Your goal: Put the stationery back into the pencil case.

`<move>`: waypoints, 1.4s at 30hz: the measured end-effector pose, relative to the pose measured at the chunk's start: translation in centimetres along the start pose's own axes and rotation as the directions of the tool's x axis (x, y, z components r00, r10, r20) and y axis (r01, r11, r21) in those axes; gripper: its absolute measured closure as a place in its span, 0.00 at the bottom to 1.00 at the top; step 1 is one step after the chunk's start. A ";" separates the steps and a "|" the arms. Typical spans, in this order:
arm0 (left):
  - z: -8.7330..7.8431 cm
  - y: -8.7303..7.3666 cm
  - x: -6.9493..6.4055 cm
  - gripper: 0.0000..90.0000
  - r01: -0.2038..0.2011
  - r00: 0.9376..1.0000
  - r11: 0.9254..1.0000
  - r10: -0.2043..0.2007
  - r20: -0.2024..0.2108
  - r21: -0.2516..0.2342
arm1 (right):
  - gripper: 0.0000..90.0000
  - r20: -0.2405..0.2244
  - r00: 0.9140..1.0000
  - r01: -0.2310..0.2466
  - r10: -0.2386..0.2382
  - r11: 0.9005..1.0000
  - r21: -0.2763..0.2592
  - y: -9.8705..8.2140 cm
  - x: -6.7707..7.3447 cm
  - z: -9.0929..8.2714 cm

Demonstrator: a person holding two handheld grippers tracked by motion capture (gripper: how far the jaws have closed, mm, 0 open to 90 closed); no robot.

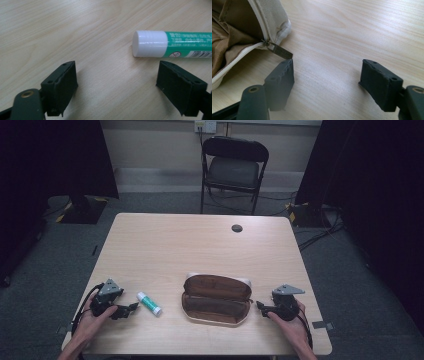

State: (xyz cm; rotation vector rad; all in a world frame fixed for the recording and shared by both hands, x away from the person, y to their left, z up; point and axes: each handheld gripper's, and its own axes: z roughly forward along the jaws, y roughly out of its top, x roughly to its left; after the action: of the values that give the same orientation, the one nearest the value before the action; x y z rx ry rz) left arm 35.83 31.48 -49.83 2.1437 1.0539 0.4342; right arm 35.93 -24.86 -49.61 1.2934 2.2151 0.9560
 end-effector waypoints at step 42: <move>1.2 3.7 -3.8 0.31 -0.285 0.920 0.954 0.299 0.252 -0.093 | 0.24 0.009 1.000 0.004 -0.003 1.000 -0.025 -0.3 0.0 0.2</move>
State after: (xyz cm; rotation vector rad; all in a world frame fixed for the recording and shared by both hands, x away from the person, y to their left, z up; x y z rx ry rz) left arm 36.19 26.39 -48.02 2.2425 0.5689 0.2979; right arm 35.90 -24.90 -49.94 1.2799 2.1908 0.9720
